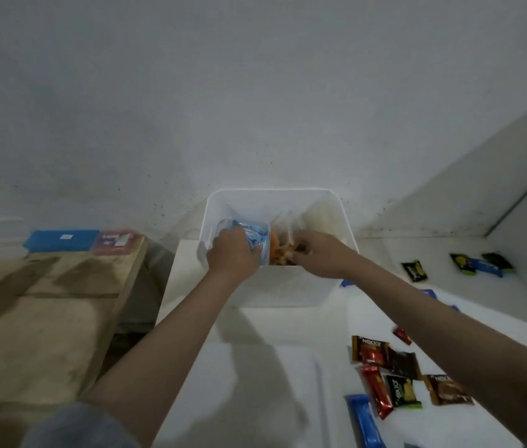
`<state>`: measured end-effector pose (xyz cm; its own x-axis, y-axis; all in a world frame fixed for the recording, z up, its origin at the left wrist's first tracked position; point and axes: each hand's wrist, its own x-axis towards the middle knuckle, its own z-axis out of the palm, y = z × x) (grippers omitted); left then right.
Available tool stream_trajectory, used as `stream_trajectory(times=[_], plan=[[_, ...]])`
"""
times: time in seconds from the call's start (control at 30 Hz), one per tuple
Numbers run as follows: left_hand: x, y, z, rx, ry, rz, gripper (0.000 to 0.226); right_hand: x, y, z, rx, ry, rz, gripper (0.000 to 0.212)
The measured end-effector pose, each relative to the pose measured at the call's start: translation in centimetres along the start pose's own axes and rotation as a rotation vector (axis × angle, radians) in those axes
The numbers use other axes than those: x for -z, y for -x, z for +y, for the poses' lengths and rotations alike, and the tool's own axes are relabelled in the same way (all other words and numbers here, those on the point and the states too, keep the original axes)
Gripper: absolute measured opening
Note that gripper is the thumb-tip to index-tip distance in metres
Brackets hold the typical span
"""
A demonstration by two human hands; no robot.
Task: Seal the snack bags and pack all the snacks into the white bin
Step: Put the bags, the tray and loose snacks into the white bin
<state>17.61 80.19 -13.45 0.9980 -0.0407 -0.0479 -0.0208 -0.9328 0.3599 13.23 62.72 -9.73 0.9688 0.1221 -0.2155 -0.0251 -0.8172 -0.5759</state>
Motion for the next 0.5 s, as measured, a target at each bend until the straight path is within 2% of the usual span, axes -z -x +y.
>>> stream_trajectory(times=[0.13,0.23,0.4,0.5], plan=[[-1.3,6.8,2.8,-0.185,0.022,0.115,0.046,-1.9,7.7,3.2,0.043,0.046,0.266,0.044],[-3.7,11.6,4.6,-0.278,0.061,0.112,0.045,-4.3,12.9,6.7,-0.053,0.054,0.322,0.051],[-8.6,18.8,6.3,-0.346,0.069,-0.043,0.05,-9.9,22.0,12.8,-0.257,0.073,0.379,0.057],[-11.8,23.4,6.8,-0.391,0.042,-0.172,0.057,-13.9,26.9,16.1,-0.447,0.103,0.294,0.076]])
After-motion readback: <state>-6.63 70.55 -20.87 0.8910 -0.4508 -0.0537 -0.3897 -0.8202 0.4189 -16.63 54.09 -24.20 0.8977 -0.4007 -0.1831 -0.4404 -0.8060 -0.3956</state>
